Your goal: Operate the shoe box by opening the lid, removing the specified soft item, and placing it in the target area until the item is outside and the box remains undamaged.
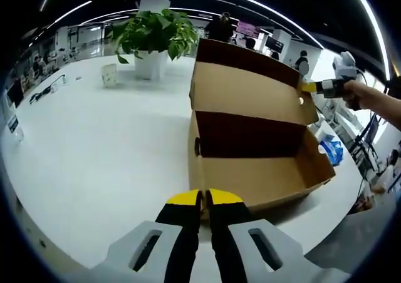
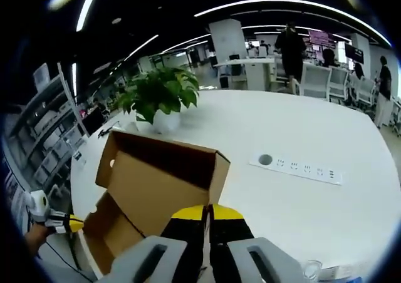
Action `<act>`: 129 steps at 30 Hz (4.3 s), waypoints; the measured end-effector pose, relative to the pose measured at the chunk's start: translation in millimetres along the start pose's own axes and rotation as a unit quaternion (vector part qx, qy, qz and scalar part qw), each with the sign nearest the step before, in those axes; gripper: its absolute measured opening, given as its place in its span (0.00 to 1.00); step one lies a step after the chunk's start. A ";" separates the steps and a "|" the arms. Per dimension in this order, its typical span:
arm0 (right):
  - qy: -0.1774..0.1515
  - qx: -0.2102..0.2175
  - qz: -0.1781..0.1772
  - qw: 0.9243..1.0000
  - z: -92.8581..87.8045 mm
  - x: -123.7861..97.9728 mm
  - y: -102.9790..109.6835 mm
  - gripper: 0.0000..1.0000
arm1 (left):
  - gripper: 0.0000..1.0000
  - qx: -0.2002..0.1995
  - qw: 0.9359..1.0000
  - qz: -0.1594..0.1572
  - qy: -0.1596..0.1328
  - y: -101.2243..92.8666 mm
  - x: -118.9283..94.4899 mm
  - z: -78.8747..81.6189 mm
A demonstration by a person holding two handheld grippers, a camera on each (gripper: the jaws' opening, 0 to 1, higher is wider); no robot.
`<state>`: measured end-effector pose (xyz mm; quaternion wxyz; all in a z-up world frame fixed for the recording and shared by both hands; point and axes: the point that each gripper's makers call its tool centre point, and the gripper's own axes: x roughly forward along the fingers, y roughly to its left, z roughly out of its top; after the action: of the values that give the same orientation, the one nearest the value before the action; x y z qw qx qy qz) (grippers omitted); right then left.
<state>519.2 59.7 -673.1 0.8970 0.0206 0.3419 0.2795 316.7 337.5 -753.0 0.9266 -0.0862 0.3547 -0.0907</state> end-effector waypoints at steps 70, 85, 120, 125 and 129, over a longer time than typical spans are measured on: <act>-0.085 -0.059 0.007 0.995 -109.6 -74.0 63.6 0.12 | 0.13 0.032 0.999 -0.017 -0.014 -6.4 -4.0 -4.1; -0.043 -0.141 0.046 0.988 -160.6 -77.8 81.7 0.15 | 0.28 0.101 0.992 -0.056 -0.055 -28.0 -17.6 12.6; 0.013 -0.211 0.060 0.975 -204.8 -75.2 83.8 0.27 | 0.38 0.177 0.982 -0.064 0.007 -25.3 -12.3 -21.6; -0.011 -0.206 0.068 0.976 -191.0 -78.2 89.7 0.27 | 0.39 0.186 0.980 -0.073 -0.009 -27.7 -13.7 -11.2; -0.016 -0.204 0.067 0.977 -187.7 -74.6 91.6 0.26 | 0.40 0.205 0.976 -0.074 -0.001 -27.7 -9.1 -11.6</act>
<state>311.8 69.5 -751.0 0.8670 -0.1352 0.2615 0.4020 299.3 311.6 -749.5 0.9156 0.0791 0.3207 -0.2294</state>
